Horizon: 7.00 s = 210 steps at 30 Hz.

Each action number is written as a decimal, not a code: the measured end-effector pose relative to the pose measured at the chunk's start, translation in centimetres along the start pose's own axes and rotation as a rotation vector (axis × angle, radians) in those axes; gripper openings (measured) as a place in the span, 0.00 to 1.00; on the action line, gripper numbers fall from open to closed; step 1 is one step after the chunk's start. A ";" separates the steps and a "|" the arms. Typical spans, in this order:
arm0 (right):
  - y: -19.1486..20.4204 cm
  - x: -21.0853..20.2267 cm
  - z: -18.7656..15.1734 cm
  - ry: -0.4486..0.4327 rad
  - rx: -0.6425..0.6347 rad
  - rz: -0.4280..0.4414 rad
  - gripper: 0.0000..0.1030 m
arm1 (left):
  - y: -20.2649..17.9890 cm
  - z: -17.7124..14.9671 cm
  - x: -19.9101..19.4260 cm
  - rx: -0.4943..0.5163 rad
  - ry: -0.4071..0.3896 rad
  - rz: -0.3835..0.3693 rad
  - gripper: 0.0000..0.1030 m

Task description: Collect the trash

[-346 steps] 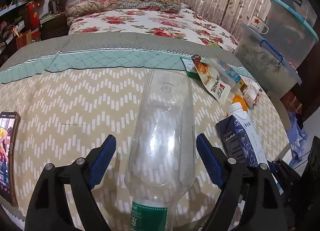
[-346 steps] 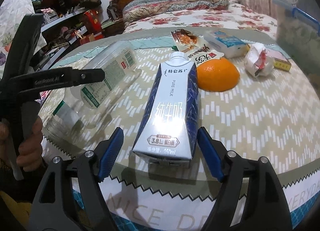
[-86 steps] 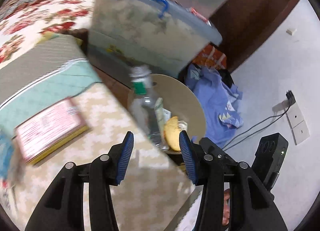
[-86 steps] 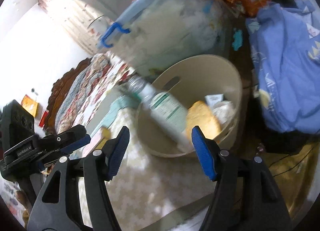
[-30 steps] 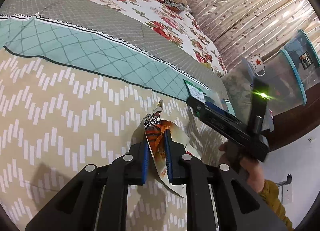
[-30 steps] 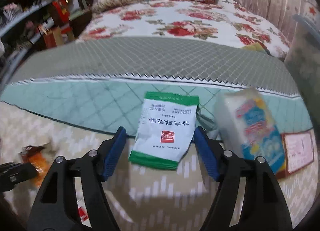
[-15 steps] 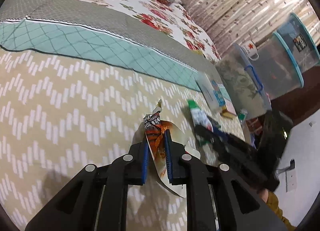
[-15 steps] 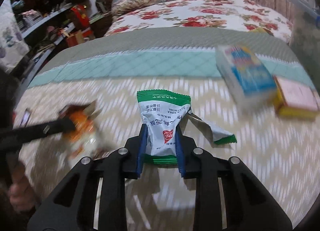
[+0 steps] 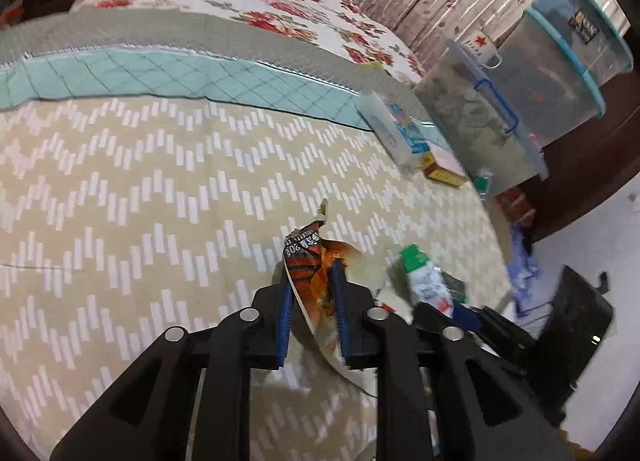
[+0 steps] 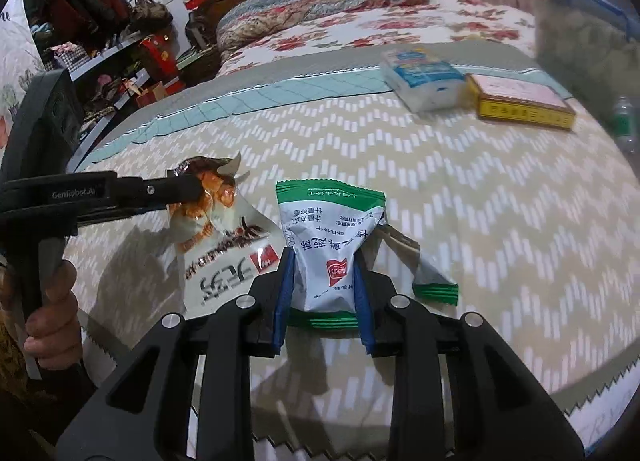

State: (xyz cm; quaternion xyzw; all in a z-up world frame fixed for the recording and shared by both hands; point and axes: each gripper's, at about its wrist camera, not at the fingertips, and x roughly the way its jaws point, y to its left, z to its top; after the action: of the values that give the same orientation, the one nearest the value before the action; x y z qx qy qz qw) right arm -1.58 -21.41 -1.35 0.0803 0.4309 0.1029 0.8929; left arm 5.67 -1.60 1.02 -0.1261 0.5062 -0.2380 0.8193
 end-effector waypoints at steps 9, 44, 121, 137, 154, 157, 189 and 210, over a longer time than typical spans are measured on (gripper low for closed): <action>0.7 -1.7 -1.3 -0.053 -0.037 -0.028 0.49 | -1.8 -1.1 0.2 0.101 -0.025 0.173 0.35; 4.0 0.5 -0.4 -0.013 -0.206 -0.101 0.35 | -1.8 -1.3 0.0 0.099 -0.032 0.146 0.48; -1.5 -3.1 -0.9 -0.068 -0.014 -0.090 0.74 | 0.4 -1.7 0.0 -0.012 0.005 -0.086 0.24; 2.2 -1.3 -2.3 -0.004 -0.188 -0.150 0.61 | 0.2 -1.8 0.0 -0.012 0.003 -0.084 0.24; -1.2 -3.3 -1.6 -0.078 -0.071 -0.145 0.25 | -2.1 -1.8 0.8 0.058 0.036 -0.114 0.10; -2.6 -3.7 -1.6 -0.089 -0.032 -0.154 0.25 | -3.4 -1.5 1.3 0.084 0.046 -0.127 0.07; -34.3 -12.4 -0.4 -0.322 0.644 -0.235 0.26 | -36.9 6.6 21.2 0.487 0.299 -0.345 0.04; -34.3 -13.5 -0.8 -0.425 0.701 -0.199 0.59 | -32.9 8.4 18.3 0.413 0.168 -0.262 0.34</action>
State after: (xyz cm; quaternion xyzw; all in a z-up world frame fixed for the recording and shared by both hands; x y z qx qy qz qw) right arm -6.52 -57.95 0.35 0.3566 0.2518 -0.1554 0.8862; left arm 11.33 -39.48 5.51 -0.0005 0.4924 -0.4499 0.7451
